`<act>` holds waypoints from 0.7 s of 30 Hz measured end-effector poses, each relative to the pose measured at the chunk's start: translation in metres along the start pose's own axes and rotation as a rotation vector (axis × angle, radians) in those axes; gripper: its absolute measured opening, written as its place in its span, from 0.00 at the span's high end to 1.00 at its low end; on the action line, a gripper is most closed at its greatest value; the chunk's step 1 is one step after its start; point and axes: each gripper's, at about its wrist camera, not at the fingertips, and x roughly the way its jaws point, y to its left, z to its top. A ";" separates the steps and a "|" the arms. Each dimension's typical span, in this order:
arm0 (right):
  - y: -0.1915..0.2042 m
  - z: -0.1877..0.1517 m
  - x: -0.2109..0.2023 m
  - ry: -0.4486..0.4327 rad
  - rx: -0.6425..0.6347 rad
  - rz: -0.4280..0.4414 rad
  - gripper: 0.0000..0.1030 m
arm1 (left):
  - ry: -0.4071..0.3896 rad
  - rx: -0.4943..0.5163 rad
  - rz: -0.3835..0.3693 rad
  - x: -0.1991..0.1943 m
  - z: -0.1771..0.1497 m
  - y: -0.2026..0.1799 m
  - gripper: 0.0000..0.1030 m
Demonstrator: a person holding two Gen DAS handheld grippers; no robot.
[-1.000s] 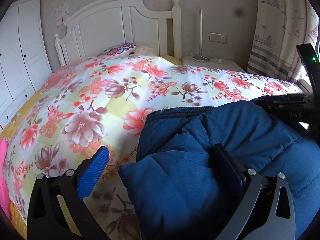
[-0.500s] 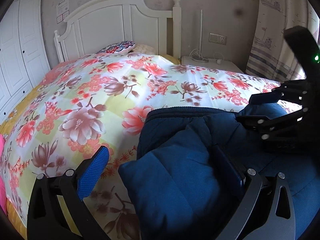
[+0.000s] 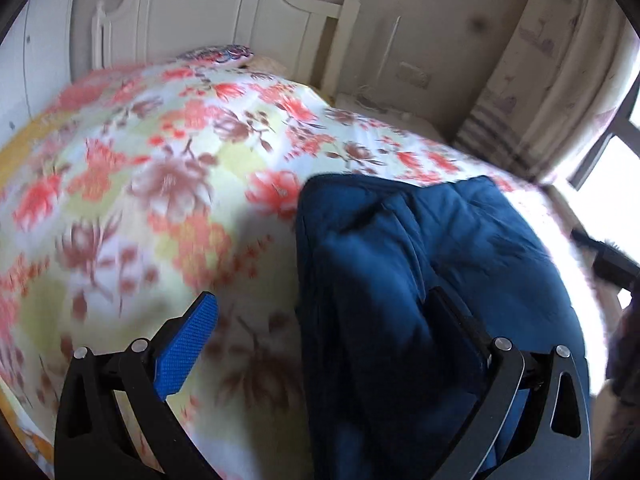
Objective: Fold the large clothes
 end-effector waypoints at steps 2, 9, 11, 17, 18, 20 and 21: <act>-0.010 -0.028 -0.015 -0.002 0.087 0.044 0.09 | 0.018 -0.056 -0.073 -0.012 -0.015 0.009 0.04; -0.023 -0.114 -0.001 0.155 0.341 0.295 0.02 | 0.177 -0.222 -0.361 -0.006 -0.073 0.023 0.04; -0.022 -0.119 0.007 0.157 0.359 0.312 0.02 | 0.179 -0.305 -0.451 0.001 -0.081 0.034 0.04; -0.025 -0.121 0.013 0.145 0.351 0.334 0.10 | 0.228 -0.245 -0.533 0.013 -0.081 0.010 0.09; -0.024 -0.122 0.011 0.126 0.336 0.326 0.20 | 0.226 -0.258 -0.565 0.015 -0.082 0.009 0.13; -0.022 -0.127 0.002 0.073 0.294 0.304 0.32 | 0.191 -0.264 -0.616 0.015 -0.084 0.007 0.29; -0.020 -0.129 -0.004 0.041 0.265 0.287 0.36 | 0.161 -0.243 -0.614 0.013 -0.087 0.003 0.32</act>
